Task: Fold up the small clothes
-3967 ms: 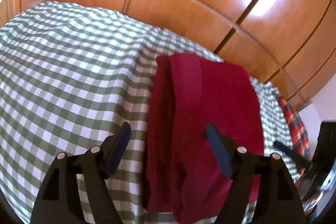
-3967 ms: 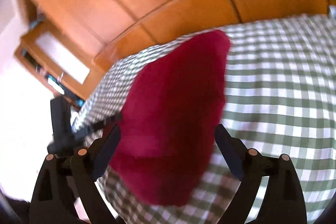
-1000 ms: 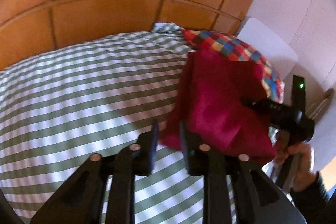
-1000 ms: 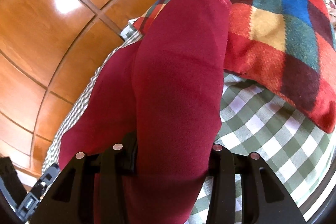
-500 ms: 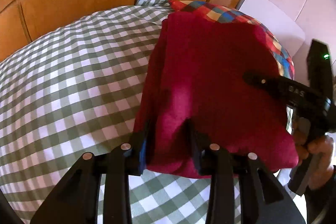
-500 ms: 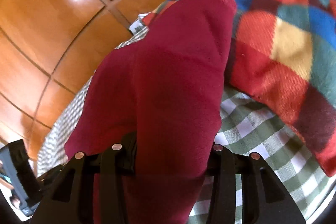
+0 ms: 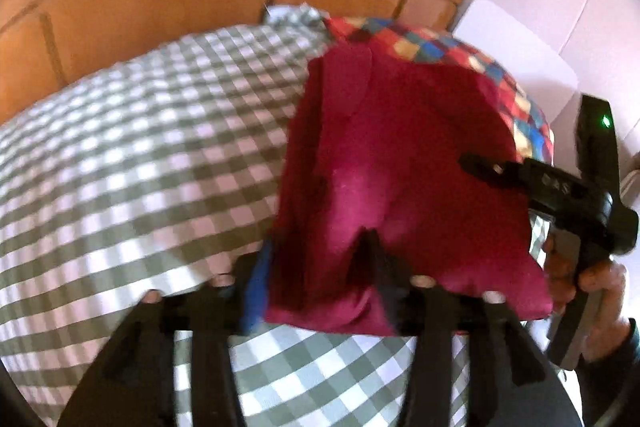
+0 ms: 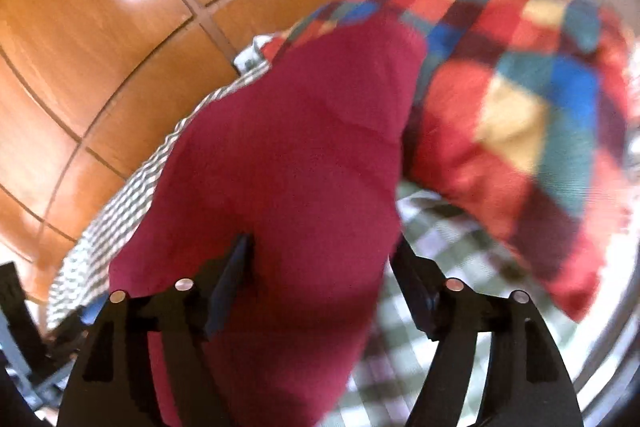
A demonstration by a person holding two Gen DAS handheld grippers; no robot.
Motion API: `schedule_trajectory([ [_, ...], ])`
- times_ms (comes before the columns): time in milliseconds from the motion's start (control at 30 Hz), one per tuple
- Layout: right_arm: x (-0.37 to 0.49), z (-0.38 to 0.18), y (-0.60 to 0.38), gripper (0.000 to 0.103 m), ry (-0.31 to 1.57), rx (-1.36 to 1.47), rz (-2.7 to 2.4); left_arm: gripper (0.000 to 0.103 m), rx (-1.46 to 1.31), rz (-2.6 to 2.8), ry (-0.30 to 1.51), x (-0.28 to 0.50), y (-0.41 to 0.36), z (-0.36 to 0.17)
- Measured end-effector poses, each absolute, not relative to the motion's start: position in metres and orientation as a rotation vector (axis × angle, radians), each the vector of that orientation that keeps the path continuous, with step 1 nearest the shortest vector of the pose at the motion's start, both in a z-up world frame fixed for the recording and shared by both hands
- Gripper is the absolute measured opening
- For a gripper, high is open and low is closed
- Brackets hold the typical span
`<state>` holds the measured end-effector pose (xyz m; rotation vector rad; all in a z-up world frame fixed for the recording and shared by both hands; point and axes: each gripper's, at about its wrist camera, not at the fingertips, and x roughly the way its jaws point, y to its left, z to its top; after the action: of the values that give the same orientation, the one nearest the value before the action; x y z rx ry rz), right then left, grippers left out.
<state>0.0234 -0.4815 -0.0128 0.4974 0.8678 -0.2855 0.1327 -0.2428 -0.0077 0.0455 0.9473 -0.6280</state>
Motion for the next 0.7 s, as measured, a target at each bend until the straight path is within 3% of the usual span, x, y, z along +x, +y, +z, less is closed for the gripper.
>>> schedule_trajectory([
  [100,-0.002,0.008,-0.463,0.086,0.824,0.454,-0.38,0.064,0.037,-0.603,0.892,0.121,-0.23,0.004],
  [200,-0.026,0.02,-0.429,0.091,0.794,0.404,-0.458,0.077,0.045,-0.558,0.831,0.108,-0.218,0.015],
  [433,-0.058,0.008,-0.368,0.093,0.826,0.355,-0.595,0.092,0.084,-0.498,0.748,0.077,-0.204,0.031],
  [700,-0.059,0.008,-0.339,0.093,0.807,0.283,-0.665,0.097,0.115,-0.462,0.696,0.053,-0.192,0.039],
])
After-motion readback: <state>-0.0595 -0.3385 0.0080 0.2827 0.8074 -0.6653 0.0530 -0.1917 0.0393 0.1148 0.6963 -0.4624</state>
